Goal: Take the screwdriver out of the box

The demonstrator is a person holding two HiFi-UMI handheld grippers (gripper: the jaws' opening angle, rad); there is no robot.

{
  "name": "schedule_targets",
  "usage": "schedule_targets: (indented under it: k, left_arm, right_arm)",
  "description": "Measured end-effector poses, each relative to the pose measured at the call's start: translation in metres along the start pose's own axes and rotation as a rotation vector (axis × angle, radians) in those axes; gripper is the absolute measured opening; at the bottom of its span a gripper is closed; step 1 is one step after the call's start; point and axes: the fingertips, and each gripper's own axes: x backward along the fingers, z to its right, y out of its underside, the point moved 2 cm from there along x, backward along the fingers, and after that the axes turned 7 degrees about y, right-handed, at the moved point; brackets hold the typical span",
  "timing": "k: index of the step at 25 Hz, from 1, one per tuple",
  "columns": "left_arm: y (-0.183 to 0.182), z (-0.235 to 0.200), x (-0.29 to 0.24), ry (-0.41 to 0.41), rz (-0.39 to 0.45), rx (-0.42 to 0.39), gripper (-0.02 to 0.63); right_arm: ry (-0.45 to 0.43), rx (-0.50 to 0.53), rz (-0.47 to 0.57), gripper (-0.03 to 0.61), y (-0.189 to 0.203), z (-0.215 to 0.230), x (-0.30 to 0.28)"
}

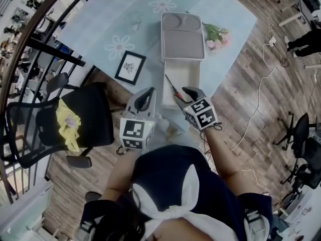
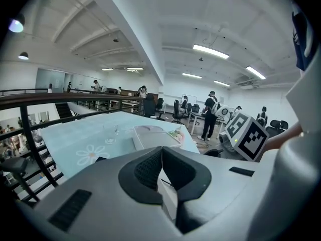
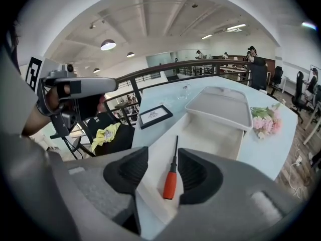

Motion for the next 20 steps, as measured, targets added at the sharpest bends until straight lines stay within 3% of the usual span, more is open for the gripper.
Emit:
schedule_targets:
  k: [20]
  left_arm:
    - [0.009, -0.025, -0.016, 0.104, -0.022, -0.002, 0.018]
  right_arm:
    - [0.023, 0.064, -0.323, 0.184, 0.038, -0.002, -0.061]
